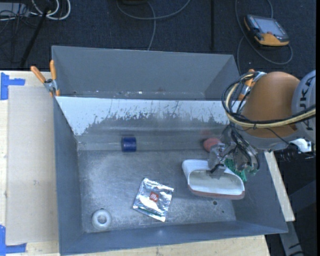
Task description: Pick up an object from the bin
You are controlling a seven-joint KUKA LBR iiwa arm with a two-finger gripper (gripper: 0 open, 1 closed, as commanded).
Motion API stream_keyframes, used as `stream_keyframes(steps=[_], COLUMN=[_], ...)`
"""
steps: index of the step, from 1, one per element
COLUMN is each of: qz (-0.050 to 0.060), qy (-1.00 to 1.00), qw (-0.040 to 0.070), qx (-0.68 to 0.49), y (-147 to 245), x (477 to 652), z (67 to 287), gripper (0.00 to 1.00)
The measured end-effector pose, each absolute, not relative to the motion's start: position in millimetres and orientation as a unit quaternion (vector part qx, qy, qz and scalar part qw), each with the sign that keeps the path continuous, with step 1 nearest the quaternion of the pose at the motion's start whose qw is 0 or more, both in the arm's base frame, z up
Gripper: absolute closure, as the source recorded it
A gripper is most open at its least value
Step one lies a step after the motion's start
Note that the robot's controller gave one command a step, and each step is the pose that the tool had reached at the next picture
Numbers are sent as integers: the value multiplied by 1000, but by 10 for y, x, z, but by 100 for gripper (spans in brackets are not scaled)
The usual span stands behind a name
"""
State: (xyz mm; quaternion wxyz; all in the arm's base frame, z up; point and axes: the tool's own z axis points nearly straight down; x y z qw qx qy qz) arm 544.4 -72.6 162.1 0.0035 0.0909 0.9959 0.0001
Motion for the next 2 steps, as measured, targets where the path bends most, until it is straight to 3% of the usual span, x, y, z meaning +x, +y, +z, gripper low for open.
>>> stream_keyframes(steps=[2], qz=[0], qy=[996], qw=[0], qx=[87], y=[-722], x=[5449], z=[1693], gripper=[100])
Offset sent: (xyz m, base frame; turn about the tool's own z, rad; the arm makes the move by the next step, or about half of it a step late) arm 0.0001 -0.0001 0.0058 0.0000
